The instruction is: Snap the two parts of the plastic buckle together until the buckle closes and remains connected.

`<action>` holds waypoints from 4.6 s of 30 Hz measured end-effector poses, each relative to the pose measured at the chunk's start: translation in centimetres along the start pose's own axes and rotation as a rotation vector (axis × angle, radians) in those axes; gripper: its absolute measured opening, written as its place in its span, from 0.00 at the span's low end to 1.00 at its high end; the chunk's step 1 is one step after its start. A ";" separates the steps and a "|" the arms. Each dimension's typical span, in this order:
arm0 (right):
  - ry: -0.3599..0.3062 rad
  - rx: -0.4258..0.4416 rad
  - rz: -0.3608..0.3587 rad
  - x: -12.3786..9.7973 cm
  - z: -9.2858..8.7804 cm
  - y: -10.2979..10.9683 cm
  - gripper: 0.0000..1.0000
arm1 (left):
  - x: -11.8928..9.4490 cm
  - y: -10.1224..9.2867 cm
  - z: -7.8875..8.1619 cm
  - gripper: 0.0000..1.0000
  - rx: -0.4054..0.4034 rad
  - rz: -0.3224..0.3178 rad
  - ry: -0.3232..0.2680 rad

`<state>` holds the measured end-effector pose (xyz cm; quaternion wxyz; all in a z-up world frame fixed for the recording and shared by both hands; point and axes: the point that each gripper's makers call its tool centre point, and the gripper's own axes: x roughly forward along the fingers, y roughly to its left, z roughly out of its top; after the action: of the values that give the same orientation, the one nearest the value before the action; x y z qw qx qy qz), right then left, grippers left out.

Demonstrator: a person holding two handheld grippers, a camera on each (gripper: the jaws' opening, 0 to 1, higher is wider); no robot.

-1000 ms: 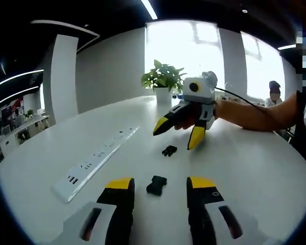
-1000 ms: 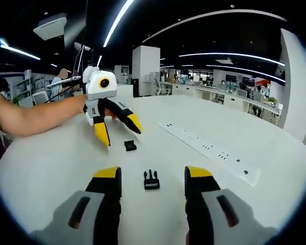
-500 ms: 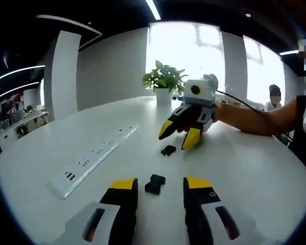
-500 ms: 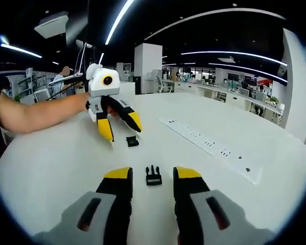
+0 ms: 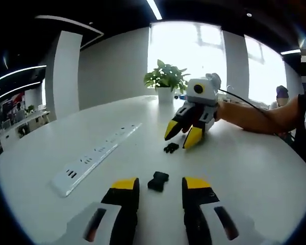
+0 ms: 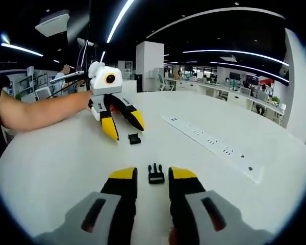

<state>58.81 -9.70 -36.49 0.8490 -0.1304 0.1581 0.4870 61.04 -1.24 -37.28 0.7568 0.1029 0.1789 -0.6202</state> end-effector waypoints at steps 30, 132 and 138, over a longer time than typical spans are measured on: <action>0.011 0.041 0.029 0.6 -0.5 -0.9 0.25 | 0.3 -0.6 -0.2 0.23 -0.017 -0.023 0.009; 0.026 -0.010 -0.046 1.5 -0.2 -1.4 0.11 | 0.3 0.5 0.7 0.10 0.087 0.054 0.000; 0.006 -0.034 -0.036 1.5 0.1 -1.2 0.11 | 0.2 0.8 1.0 0.10 0.082 0.073 -0.019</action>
<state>60.59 -9.08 -36.91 0.8549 -0.1491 0.1501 0.4737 61.98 -1.68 -36.48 0.7757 0.1346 0.1422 -0.6000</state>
